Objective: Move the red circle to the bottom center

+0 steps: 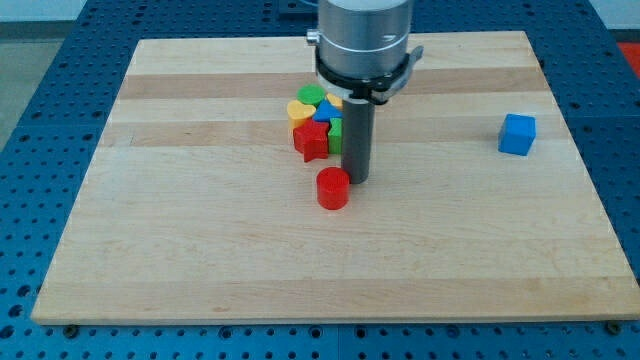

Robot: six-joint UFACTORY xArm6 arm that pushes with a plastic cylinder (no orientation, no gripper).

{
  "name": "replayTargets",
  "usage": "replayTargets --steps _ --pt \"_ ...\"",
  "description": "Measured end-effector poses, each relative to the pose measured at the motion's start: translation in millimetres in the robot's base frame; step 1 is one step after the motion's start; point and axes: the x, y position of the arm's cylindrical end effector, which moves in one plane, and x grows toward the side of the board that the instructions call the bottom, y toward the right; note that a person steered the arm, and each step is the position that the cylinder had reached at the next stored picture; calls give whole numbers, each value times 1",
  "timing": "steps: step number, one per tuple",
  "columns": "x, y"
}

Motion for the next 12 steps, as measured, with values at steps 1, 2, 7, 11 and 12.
replayTargets --steps 1,2,7,11,12 --pt "0 -17" --pt "2 -29" --pt "77 -59" --pt "46 -88" --pt "43 -130"
